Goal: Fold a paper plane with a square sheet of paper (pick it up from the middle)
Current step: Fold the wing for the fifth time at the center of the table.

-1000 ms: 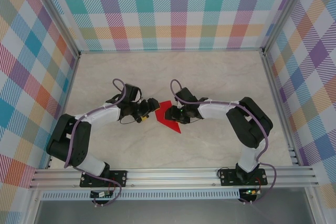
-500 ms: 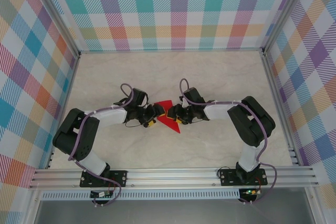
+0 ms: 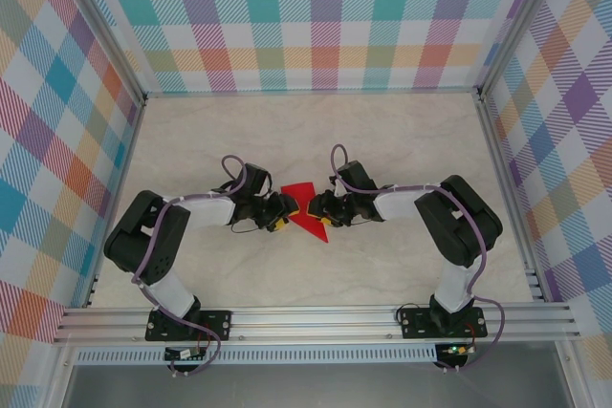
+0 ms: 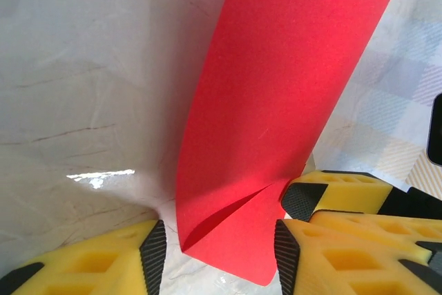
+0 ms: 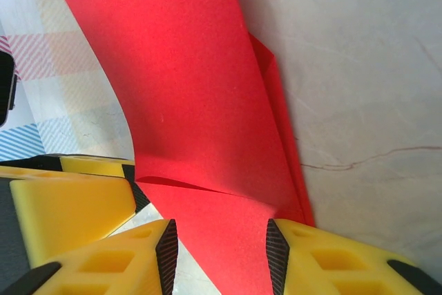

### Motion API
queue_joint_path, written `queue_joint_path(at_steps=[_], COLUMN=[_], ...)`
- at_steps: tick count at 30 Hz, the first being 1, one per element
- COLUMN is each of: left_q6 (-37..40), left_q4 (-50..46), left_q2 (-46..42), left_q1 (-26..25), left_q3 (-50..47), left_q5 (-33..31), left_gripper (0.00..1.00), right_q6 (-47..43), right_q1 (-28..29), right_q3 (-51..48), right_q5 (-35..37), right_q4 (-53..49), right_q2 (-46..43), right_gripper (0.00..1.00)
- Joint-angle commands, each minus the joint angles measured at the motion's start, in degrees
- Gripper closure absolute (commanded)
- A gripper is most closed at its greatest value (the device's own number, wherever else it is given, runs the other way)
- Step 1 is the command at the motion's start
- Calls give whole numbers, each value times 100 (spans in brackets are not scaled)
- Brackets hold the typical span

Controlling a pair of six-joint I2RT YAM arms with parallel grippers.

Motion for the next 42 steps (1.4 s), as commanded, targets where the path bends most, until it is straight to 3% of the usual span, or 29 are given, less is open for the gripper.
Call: queue_joint_path(at_steps=[1,10,16,20,25,33,42], left_q6=[-43,-41,51,174,337,350,173], left_q4=[377,556,413,50,-718,-1465,-1702], left_q2=[150,97,116,109,78,90,92], left_q1=[-67,-77,-130,-217,-350,-525,-551], left_q3=[52,49,159,327,700,1169,1377], left_q5=[283,482,453,296,-44,-416,-472], left_gripper=[56,71,86,91,92,92,92], right_q6=[-33,-297,-884,-1412,-2168,-3686,-5124], right_q1=[-60,-149,-149,-149,-124,255,1035], right_q3=[-206,-232,-110,-22,-109,-1018,-1423], right_q5=[207,236,365,487,765,1989,2960], right_q4=[-298,-279,-347,-439,-530,106,733], right_q2=[113,-49,-279,-492,-877,-1815,-1968], right_gripper=[59,59,56,53,49,51,33])
